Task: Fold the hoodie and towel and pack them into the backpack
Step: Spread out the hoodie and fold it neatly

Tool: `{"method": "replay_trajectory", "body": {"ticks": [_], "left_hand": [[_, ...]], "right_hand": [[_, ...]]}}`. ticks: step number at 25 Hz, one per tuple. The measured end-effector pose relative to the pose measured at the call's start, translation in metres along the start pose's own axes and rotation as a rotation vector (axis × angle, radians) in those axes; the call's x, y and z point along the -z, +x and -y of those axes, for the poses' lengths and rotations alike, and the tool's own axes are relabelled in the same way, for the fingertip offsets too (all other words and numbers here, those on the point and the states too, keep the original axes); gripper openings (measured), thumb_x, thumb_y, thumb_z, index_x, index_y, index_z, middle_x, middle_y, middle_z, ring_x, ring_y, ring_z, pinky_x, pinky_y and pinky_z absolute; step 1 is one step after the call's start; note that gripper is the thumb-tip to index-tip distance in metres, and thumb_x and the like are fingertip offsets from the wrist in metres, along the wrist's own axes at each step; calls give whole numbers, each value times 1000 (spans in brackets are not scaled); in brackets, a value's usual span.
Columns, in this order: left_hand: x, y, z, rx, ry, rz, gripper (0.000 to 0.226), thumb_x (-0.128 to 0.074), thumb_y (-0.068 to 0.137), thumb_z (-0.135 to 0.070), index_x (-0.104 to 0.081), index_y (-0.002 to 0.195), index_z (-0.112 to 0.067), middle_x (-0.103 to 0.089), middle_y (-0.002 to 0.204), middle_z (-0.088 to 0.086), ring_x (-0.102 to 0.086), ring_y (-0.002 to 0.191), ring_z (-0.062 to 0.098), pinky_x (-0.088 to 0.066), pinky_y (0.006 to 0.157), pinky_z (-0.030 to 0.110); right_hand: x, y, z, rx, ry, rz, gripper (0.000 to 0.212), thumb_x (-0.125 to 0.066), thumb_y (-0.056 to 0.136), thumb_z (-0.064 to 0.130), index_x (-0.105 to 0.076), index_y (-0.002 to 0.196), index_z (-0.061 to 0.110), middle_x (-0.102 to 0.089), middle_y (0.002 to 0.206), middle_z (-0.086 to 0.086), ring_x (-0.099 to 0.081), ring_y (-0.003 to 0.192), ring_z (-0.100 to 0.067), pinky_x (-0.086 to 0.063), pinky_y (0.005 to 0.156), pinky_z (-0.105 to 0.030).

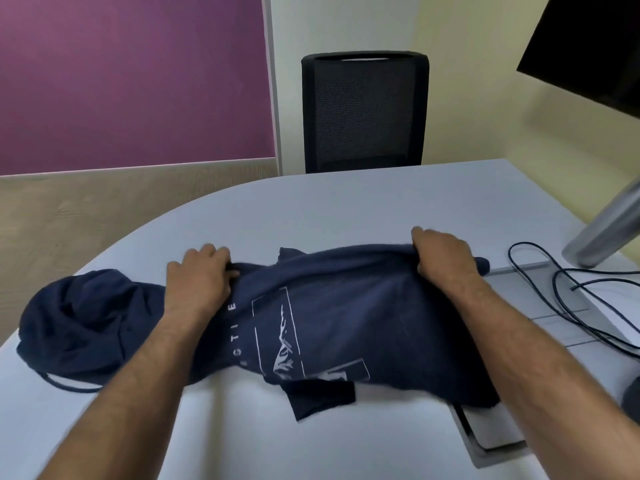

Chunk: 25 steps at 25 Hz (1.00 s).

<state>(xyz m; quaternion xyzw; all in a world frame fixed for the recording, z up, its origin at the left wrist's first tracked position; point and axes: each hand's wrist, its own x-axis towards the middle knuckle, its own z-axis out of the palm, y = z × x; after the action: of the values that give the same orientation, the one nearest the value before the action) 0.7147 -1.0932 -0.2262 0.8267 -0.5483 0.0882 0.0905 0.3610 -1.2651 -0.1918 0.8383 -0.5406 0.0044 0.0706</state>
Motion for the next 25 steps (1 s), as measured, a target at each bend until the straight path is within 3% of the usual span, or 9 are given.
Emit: {"method": "replay_trajectory", "body": {"ticks": [5, 8, 10, 12, 16, 18, 21, 23, 25], "left_hand": [[89, 4, -4, 108, -77, -486, 19, -61, 95, -27, -52, 94, -10, -54, 93, 15, -49, 83, 37, -35, 69, 49], [126, -21, 6, 0, -203, -628, 15, -61, 94, -22, -53, 97, -10, -56, 102, 14, -50, 91, 37, -35, 79, 50], [121, -50, 24, -240, -246, -523, 14, -56, 90, -23, -55, 91, -9, -59, 98, 13, -53, 84, 38, -38, 77, 49], [99, -103, 37, -498, -171, -286, 11, -55, 81, -24, -52, 83, -14, -54, 85, 9, -52, 74, 37, -40, 68, 44], [31, -223, 42, -805, -72, 122, 29, -67, 64, -38, -39, 65, -29, -45, 69, -10, -49, 62, 16, -30, 58, 27], [15, -248, 38, -722, -120, 226, 50, -64, 77, -63, -31, 59, -31, -37, 60, -17, -44, 55, 7, -25, 53, 19], [23, -240, 20, -515, -191, 181, 42, -49, 81, -77, -46, 75, -35, -46, 77, -20, -46, 68, 9, -40, 59, 28], [31, -230, -2, -282, -280, 318, 64, -61, 72, -75, -50, 119, -33, -46, 111, -22, -51, 97, 12, -47, 82, 36], [28, -225, -21, 18, -423, 509, 92, -71, 70, -66, -28, 144, -33, -48, 119, -21, -53, 108, 14, -43, 96, 37]], "right_hand": [[78, -27, -26, -127, 162, -464, 28, -61, 74, -1, -47, 94, 11, -57, 86, -10, -57, 74, -35, -40, 56, -37], [94, -71, -30, -143, 268, -664, 33, -63, 61, -6, -51, 86, 11, -56, 77, -8, -53, 72, -35, -39, 57, -38], [75, -109, -33, -100, 250, -648, 38, -64, 52, -9, -50, 80, 12, -52, 69, -6, -49, 67, -33, -35, 59, -39], [43, -161, -33, -25, 187, -484, 43, -69, 43, -8, -49, 74, 14, -50, 64, -3, -48, 60, -32, -35, 56, -39], [-42, -268, -36, 160, 50, 45, 43, -76, 45, 37, -39, 66, 27, -52, 58, 7, -51, 54, -22, -33, 58, -35], [-62, -295, -41, 151, 136, 63, 39, -67, 64, 59, -43, 61, 29, -50, 55, 13, -47, 56, -14, -33, 62, -34], [-58, -286, -43, 86, 98, -49, 35, -53, 81, 50, -63, 63, 22, -61, 67, 4, -55, 69, -22, -47, 67, -41], [-49, -271, -39, 62, 66, 15, 41, -65, 75, 41, -68, 108, 18, -65, 109, -3, -58, 105, -27, -49, 93, -47], [-43, -261, -34, 27, 57, 239, 72, -71, 74, 38, -45, 139, 23, -54, 132, 2, -48, 125, -23, -28, 115, -44]]}}
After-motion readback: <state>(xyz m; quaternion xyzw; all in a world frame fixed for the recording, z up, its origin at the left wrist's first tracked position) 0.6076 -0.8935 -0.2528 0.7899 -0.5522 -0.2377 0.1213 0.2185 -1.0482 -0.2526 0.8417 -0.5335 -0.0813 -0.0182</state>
